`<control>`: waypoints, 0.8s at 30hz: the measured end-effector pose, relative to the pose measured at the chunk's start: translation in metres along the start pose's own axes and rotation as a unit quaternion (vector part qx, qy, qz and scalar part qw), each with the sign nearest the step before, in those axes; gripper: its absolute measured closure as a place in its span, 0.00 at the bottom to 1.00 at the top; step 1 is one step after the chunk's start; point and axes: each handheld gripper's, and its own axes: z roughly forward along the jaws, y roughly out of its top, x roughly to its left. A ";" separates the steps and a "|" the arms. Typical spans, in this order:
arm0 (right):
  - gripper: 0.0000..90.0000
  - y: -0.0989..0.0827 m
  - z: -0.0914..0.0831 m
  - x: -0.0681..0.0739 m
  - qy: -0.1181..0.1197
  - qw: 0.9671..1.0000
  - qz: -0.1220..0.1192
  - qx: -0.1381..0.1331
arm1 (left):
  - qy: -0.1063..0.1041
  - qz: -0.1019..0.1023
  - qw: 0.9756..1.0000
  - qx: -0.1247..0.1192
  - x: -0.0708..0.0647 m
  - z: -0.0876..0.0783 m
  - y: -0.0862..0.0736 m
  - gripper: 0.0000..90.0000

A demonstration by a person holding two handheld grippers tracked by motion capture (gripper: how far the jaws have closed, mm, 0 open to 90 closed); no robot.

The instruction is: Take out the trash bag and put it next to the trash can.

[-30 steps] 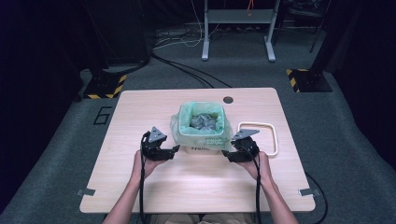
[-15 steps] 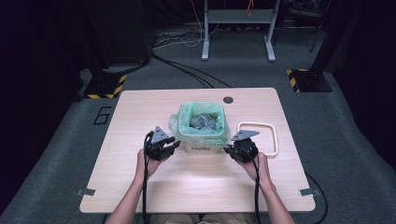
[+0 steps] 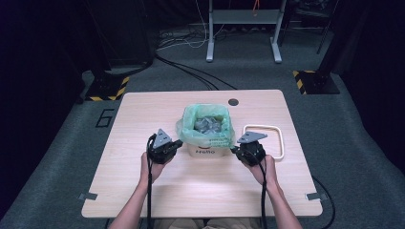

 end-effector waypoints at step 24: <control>1.00 0.043 -0.030 0.001 -0.049 0.998 -0.036 -0.028 | 0.027 0.030 0.999 -0.018 0.000 -0.020 0.042 1.00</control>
